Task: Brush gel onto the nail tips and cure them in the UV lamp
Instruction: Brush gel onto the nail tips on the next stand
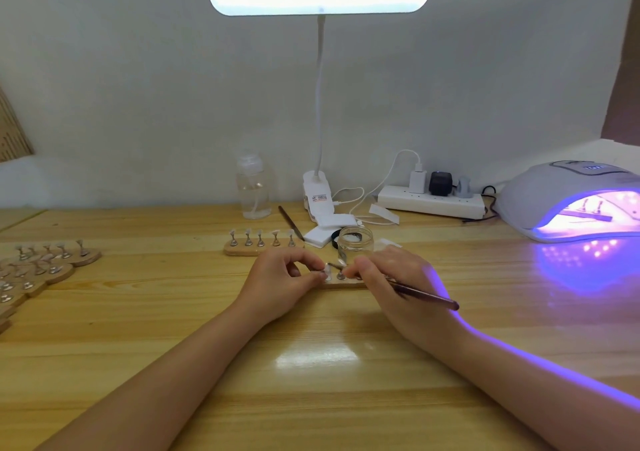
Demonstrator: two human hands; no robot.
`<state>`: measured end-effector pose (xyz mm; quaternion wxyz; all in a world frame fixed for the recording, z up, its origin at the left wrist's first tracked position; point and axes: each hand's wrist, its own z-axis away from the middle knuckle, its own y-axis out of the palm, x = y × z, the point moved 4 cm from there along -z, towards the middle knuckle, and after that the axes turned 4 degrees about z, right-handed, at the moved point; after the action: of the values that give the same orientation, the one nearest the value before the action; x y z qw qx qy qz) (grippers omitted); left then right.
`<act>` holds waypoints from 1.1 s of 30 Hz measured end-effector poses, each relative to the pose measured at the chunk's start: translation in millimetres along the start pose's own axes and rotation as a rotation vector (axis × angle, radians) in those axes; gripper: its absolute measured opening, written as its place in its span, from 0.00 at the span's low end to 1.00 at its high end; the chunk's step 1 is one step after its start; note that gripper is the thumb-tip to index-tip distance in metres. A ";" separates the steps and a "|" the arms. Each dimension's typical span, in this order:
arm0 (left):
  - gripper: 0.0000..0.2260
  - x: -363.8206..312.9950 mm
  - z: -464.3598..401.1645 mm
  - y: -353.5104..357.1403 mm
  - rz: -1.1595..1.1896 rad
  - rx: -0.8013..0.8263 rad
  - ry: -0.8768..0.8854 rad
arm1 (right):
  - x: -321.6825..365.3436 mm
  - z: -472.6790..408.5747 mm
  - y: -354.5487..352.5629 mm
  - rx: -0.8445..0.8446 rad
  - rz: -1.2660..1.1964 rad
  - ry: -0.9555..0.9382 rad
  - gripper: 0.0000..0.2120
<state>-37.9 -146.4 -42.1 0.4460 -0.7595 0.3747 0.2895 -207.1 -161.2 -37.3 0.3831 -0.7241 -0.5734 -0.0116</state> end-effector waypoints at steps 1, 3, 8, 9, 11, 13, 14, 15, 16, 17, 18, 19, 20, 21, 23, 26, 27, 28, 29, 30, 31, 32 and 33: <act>0.12 -0.5 0.2 0.0 0.002 0.001 0.007 | 0.3 -0.6 0.3 0.011 0.025 0.000 0.19; 0.12 -1.8 0.8 -0.2 0.006 0.005 0.017 | -0.1 -0.9 1.9 0.030 -0.005 0.011 0.19; 0.09 -2.3 1.3 0.1 -0.009 0.030 0.011 | -0.4 -0.6 0.3 -0.014 -0.029 -0.007 0.20; 0.08 -2.2 1.5 0.2 -0.011 0.034 0.009 | 0.3 -1.6 0.5 -0.007 0.019 -0.013 0.21; 0.08 -2.5 1.6 0.4 -0.018 0.042 0.006 | -0.8 -2.5 2.3 0.032 0.031 0.004 0.23; 0.09 -3.1 1.9 0.8 -0.018 0.046 0.003 | -0.8 -1.5 3.1 0.042 -0.060 0.021 0.21; 0.09 -3.2 1.9 0.9 -0.014 0.045 0.002 | -0.4 -0.9 2.4 0.026 -0.079 0.011 0.21; 0.09 -3.1 2.0 0.8 -0.010 0.046 0.000 | 0.2 -0.9 1.1 0.005 -0.066 -0.003 0.20; 0.09 -2.9 1.9 0.8 -0.008 0.046 -0.002 | 0.7 -1.0 0.2 -0.008 -0.034 -0.013 0.20; 0.08 -2.7 1.9 0.8 -0.011 0.047 -0.003 | 1.3 -1.7 0.0 -0.005 0.007 -0.012 0.20; 0.07 -2.5 1.6 0.9 -0.016 0.047 -0.003 | 1.2 -2.1 0.5 0.013 0.035 -0.003 0.21; 0.07 -2.3 1.2 0.9 -0.020 0.047 -0.005 | 0.6 -2.1 1.3 0.033 0.026 0.006 0.21; 0.07 -2.0 0.9 1.0 -0.022 0.048 -0.007 | 0.3 -1.6 1.8 0.041 -0.015 0.011 0.21; 0.07 -1.8 0.7 1.1 -0.022 0.048 -0.009 | 0.8 -1.1 1.9 0.038 -0.059 0.013 0.20; 0.08 -1.6 0.9 0.8 -0.021 0.049 -0.008 | 1.2 -0.6 0.4 0.007 -0.070 0.006 0.20; 0.09 -2.1 1.2 0.9 -0.020 0.047 0.000 | 1.1 -1.6 1.0 0.036 0.032 0.019 0.22; 0.09 -2.2 1.3 0.8 -0.021 0.044 0.000 | 0.7 -1.8 1.6 0.049 0.018 0.027 0.23; 0.10 -2.2 1.3 0.5 -0.022 0.042 0.000 | 0.8 -1.6 1.7 0.047 -0.024 0.031 0.22; 0.10 -2.2 1.4 0.3 -0.022 0.041 -0.001 | 1.3 -1.1 1.3 0.032 -0.058 0.026 0.21; 0.10 -2.0 1.3 0.2 -0.022 0.041 -0.002 | 1.5 -0.8 0.4 0.010 -0.068 0.018 0.20; 0.10 -2.0 1.4 0.1 -0.021 0.041 -0.002 | 1.2 -0.4 -0.8 -0.008 -0.055 0.017 0.20; 0.10 -1.9 1.4 0.2 -0.019 0.040 -0.001 | 0.6 -0.7 -1.4 -0.013 -0.026 0.026 0.20; 0.10 -1.8 1.5 0.2 -0.015 0.038 -0.001 | 0.1 -1.1 -1.1 0.001 0.007 0.042 0.19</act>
<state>-39.3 -144.6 -41.4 0.4630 -0.7535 0.3740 0.2793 -207.5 -161.7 -35.9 0.3954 -0.7255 -0.5628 -0.0252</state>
